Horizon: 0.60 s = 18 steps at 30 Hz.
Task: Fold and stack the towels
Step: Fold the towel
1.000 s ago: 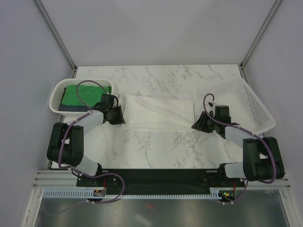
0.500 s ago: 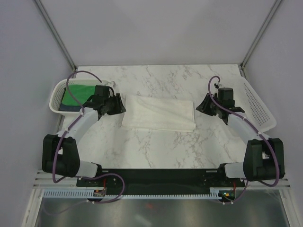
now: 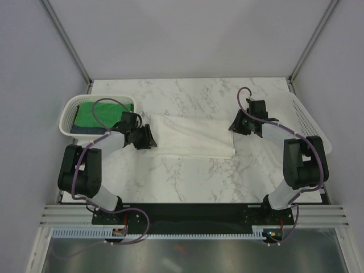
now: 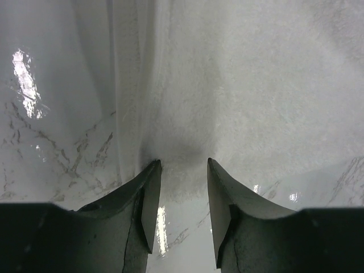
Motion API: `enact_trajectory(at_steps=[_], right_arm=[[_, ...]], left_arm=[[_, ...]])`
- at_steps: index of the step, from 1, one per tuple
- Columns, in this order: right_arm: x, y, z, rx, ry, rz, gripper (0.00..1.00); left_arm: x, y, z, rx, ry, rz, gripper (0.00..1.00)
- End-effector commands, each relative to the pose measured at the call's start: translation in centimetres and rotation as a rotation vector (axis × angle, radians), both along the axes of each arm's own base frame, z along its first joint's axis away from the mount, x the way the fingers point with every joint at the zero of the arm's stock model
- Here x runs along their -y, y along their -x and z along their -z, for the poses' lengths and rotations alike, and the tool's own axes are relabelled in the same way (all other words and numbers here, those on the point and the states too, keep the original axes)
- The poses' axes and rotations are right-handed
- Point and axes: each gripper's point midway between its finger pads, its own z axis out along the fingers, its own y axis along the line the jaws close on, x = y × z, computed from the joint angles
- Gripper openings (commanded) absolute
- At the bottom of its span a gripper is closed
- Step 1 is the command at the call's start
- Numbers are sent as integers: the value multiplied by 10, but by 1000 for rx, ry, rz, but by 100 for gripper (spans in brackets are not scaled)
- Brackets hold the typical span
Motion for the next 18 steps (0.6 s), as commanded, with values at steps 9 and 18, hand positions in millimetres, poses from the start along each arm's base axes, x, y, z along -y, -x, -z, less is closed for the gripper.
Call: enact_trajectory(at_steps=[9, 18], right_arm=[[-1, -46, -11, 91, 34, -8, 33], [18, -83, -31, 195, 164, 26, 0]], left_arm=[[-2, -7, 3, 14, -4, -47, 46], [-16, 1, 16, -7, -73, -92, 46]])
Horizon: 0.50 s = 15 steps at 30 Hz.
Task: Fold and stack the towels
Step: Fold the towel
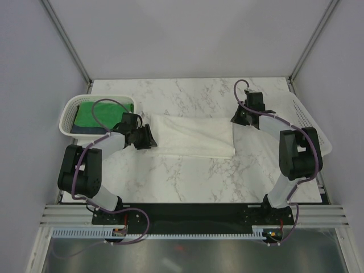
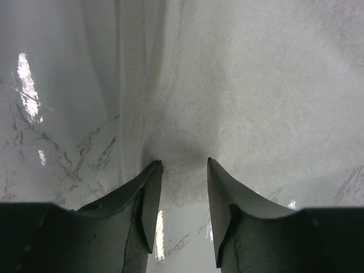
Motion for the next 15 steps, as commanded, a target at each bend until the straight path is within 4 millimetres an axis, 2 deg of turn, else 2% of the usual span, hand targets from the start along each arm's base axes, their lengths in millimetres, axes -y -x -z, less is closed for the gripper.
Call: enact_trajectory(at_steps=[1, 4, 11, 13, 15], right_arm=[[8, -47, -38, 156, 78, 8, 0], [3, -58, -40, 173, 65, -12, 0], [5, -61, -16, 119, 73, 0, 0], [12, -61, -14, 104, 98, 36, 4], [12, -62, -22, 112, 100, 36, 9]], left_arm=[[-18, 7, 17, -33, -82, -68, 46], [-20, 11, 24, -53, -90, -81, 46], [-22, 16, 32, -84, -97, -99, 46], [-23, 13, 26, -68, -99, -103, 47], [-21, 9, 12, -50, -90, -102, 47]])
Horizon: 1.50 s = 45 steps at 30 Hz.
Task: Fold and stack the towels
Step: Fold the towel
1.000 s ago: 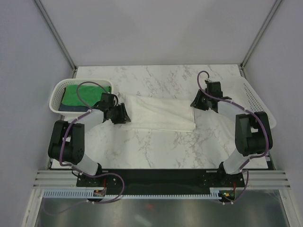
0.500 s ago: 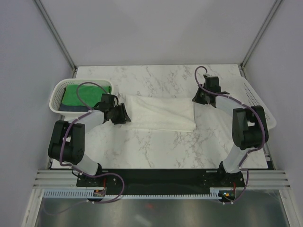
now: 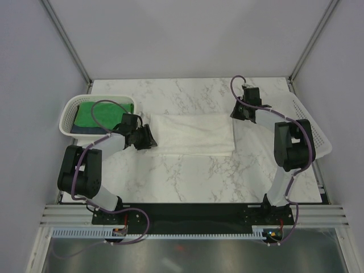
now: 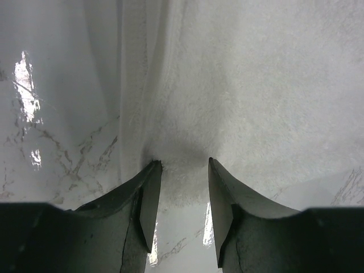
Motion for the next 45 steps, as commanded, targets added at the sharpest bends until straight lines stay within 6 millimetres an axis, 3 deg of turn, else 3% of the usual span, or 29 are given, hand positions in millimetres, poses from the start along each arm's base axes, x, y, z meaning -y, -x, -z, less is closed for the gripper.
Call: enact_trajectory(at_steps=[1, 4, 7, 9, 12, 14, 17, 18, 23, 26, 31, 34, 37, 40, 41, 44, 45], right_arm=[[8, -20, -35, 79, 34, 33, 10], [1, -22, -70, 126, 2, 20, 18], [-11, -19, -102, 160, -35, -22, 48], [-19, -14, -107, 148, -59, -45, 53], [-33, -7, -104, 125, -63, -79, 51], [-53, 2, -98, 114, -91, -132, 31], [-95, 16, -86, 102, -234, -235, 17], [-100, 18, -67, 70, -259, -238, 14], [-68, 9, -3, 4, -219, -80, 9], [-43, 0, 20, -35, -180, 4, 9], [-24, -9, 15, 1, -134, 96, 8], [-25, -16, 1, 36, -134, 88, 7], [-40, -22, -26, 85, -156, 13, 11], [-53, -12, -49, 68, -159, -40, 17], [-58, -7, -64, 89, -168, -60, 19], [-72, 16, -79, 60, -185, -122, 20], [-77, 31, -72, 18, -200, -140, 20]], left_arm=[[-19, 8, 2, -41, -86, -64, 48], [-12, -9, -40, 61, -44, -57, 51], [-3, -29, -76, 137, -8, -33, 51], [3, -43, -88, 160, 16, -27, 51], [14, -60, -81, 131, 41, 6, 51], [20, -66, -75, 116, 60, 26, 50], [19, -77, -52, 77, 37, 16, 50], [16, -82, -49, 74, 17, 8, 50], [-15, -80, -1, -11, -149, -80, 51], [-30, -78, 13, -47, -209, -138, 51], [-32, -76, 18, -55, -211, -166, 51], [-28, -80, 3, -30, -181, -173, 52], [-21, -90, -35, 54, -141, -164, 53], [-13, -101, -76, 133, -99, -136, 54], [-4, -104, -89, 160, -68, -102, 54], [16, -109, -106, 212, -27, -24, 53], [22, -112, -107, 222, -13, 4, 54]])
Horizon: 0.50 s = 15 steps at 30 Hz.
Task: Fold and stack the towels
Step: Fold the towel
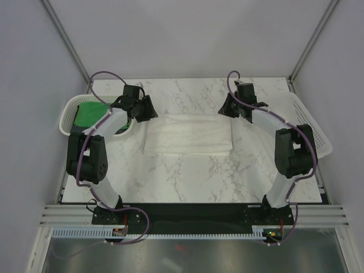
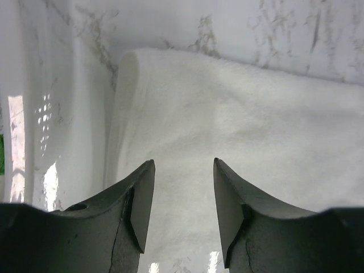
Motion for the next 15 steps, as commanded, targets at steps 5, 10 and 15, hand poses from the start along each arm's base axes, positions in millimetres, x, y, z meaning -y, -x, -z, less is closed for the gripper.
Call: enact_trajectory(at_steps=[5, 10, 15], right_arm=[[-18, 86, -17, -77, -39, -129, 15], [5, 125, 10, -114, 19, -69, 15], [33, 146, 51, -166, 112, 28, 14]], left_arm=[[26, -37, -15, 89, 13, 143, 53], [17, -46, 25, 9, -51, 120, 53], [-6, -52, 56, -54, -142, 51, 54]])
